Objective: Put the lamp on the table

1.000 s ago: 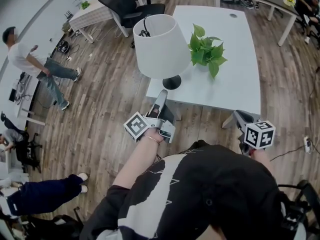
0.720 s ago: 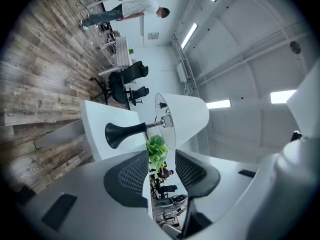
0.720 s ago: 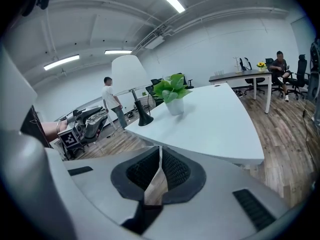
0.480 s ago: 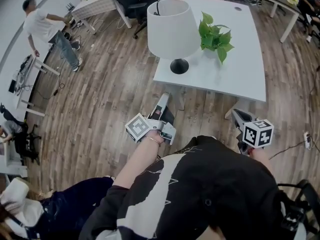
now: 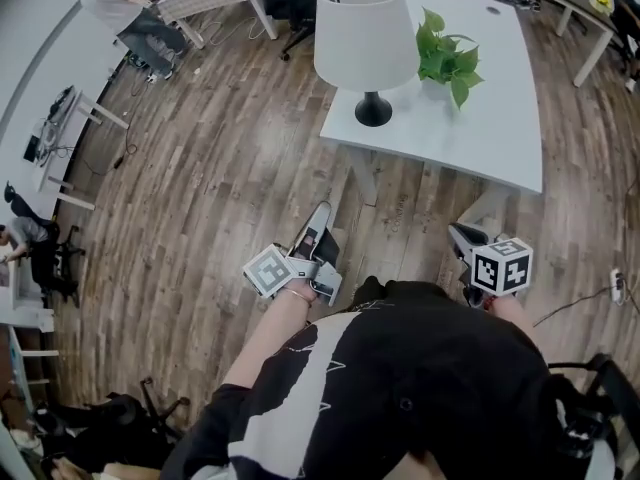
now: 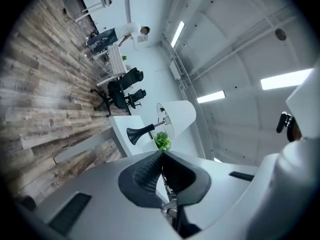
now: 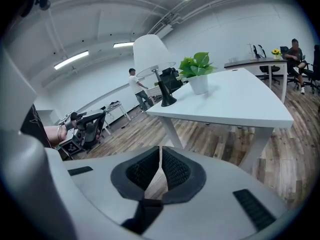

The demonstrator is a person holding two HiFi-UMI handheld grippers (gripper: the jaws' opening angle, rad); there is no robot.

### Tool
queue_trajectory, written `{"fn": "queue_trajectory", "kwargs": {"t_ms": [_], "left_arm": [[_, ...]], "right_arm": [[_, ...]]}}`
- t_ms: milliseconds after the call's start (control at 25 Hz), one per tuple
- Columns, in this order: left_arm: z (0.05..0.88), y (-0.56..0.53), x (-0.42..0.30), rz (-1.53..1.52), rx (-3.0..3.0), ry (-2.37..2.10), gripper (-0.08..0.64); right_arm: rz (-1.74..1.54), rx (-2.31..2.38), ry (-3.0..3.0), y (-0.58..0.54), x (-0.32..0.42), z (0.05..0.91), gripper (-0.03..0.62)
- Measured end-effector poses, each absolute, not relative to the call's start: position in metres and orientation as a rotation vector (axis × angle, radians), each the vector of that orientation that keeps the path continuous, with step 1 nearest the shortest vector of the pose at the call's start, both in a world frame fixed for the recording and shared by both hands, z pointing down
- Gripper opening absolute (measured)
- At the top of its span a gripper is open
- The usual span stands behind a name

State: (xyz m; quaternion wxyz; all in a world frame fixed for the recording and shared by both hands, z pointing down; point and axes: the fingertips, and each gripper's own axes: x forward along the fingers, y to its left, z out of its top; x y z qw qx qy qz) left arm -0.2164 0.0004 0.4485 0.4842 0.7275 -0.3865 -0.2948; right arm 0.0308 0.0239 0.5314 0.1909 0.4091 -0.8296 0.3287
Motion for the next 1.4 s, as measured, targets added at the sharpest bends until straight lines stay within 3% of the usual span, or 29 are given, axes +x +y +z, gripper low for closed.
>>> {"fn": "queue_trajectory", "kwargs": {"t_ms": [240,880,1400], "left_arm": [[0.473,0.057,-0.191,-0.269,2.018,-1.046,0.015],[0.478,0.117,-0.094,-0.361,1.961,-1.028,0.015],[0.455,0.113,-0.080,-0.351,2.032,-1.050,0.015]], "right_arm": [[0.928,1.054,-2.347,0.045,0.036,0.527,0.029],[0.821,1.076,-2.377,0.083,0.128,0.513,0.017],[0.832,1.117,-2.417,0.077,0.147,0.502,0.017]]}}
